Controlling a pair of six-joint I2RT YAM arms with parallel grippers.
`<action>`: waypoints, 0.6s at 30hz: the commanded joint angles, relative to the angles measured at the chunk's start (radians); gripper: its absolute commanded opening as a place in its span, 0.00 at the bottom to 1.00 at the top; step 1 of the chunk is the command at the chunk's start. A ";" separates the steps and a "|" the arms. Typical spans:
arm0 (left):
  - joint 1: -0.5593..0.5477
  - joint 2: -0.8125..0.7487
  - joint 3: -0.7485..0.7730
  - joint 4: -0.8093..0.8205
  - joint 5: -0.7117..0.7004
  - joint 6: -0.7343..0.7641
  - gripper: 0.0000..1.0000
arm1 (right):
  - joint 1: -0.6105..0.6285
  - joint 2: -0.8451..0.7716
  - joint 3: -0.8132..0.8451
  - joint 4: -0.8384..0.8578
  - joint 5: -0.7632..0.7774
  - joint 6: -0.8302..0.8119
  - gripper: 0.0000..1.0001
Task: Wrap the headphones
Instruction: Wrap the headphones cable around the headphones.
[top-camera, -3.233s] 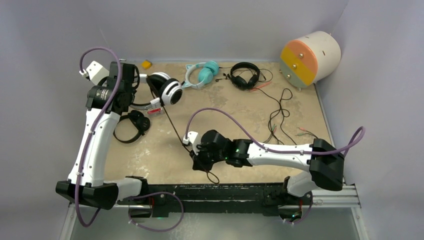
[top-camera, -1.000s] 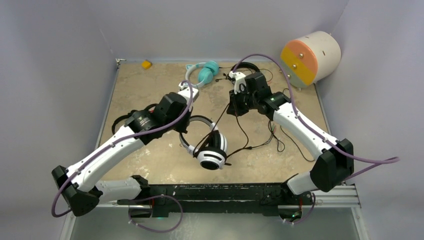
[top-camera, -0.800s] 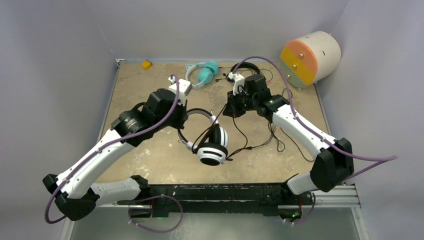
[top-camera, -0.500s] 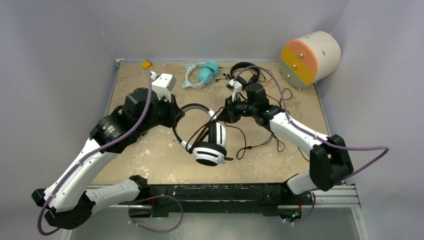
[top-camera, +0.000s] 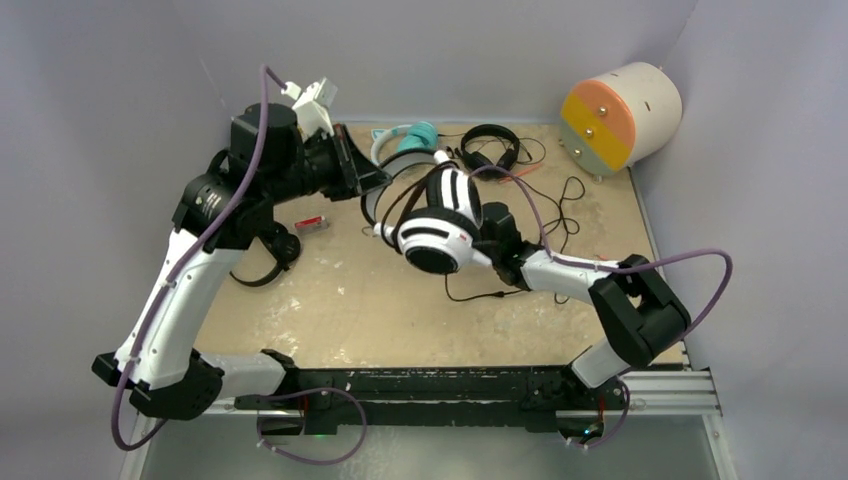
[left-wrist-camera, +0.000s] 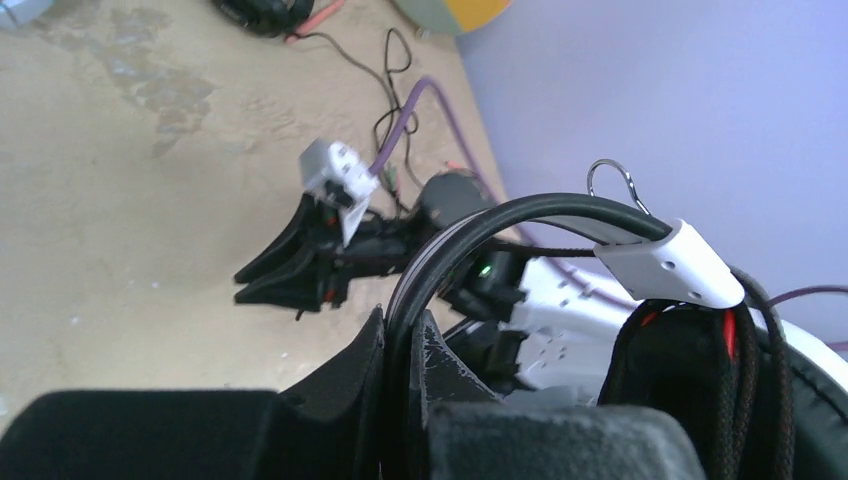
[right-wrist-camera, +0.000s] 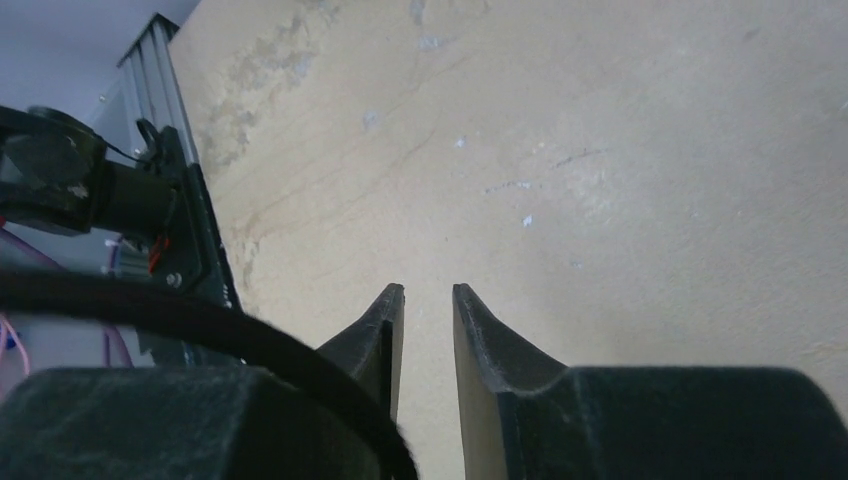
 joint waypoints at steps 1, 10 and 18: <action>0.037 0.075 0.202 -0.022 0.000 -0.173 0.00 | 0.025 0.010 -0.074 0.153 0.038 0.032 0.29; 0.162 0.096 0.197 -0.059 -0.371 -0.409 0.00 | 0.160 -0.041 -0.198 0.267 0.049 0.104 0.03; 0.225 0.005 0.009 0.012 -0.801 -0.451 0.00 | 0.404 -0.202 -0.197 0.098 0.179 0.064 0.00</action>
